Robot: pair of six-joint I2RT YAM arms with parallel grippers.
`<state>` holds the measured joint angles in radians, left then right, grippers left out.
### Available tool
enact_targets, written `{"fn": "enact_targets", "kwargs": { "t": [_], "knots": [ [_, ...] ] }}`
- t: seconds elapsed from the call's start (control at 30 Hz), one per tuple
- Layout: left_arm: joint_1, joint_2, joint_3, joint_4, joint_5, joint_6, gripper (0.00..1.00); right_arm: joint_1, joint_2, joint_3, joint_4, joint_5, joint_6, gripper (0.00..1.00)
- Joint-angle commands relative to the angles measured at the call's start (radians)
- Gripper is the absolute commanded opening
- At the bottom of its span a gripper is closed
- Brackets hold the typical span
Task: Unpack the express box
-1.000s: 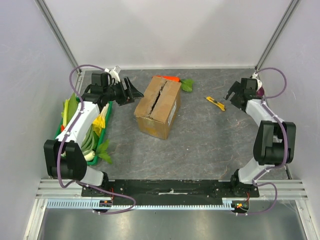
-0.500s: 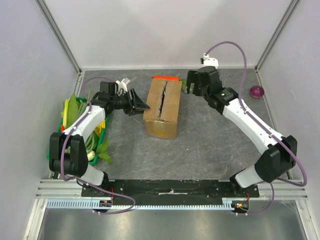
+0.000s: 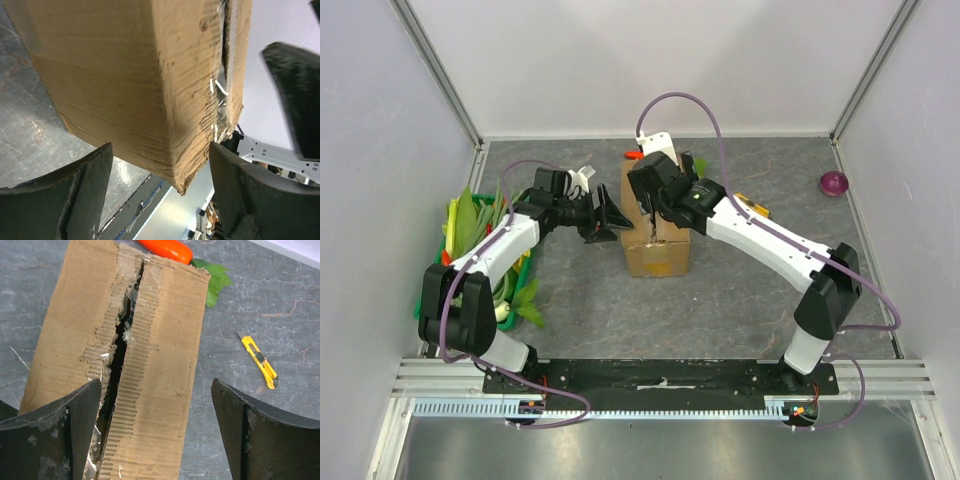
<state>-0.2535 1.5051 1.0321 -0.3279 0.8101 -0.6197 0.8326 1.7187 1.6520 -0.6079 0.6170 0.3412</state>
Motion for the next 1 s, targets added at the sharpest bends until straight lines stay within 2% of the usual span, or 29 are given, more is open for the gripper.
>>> {"fn": "enact_targets", "kwargs": {
  "t": [0.0,0.2,0.47,0.8,0.9,0.97],
  "knots": [
    [0.003,-0.043,0.095,-0.003,-0.078,0.018,0.84,0.013,0.041,0.078,-0.041,0.082,-0.048,0.96],
    [0.007,0.026,0.166,-0.020,-0.147,0.012,0.84,0.028,0.116,0.127,-0.075,0.133,-0.059,0.96],
    [0.017,0.125,0.187,0.006,-0.147,-0.020,0.81,0.033,0.217,0.196,-0.136,0.220,-0.039,0.90],
    [0.033,0.152,0.178,-0.030,-0.172,0.003,0.76,0.037,0.297,0.239,-0.190,0.342,-0.027,0.82],
    [0.036,0.153,0.177,-0.037,-0.183,0.006,0.75,0.039,0.303,0.259,-0.199,0.369,-0.027,0.75],
    [0.039,0.153,0.178,-0.045,-0.187,0.011,0.75,0.040,0.286,0.273,-0.204,0.380,-0.019,0.64]
  ]
}}
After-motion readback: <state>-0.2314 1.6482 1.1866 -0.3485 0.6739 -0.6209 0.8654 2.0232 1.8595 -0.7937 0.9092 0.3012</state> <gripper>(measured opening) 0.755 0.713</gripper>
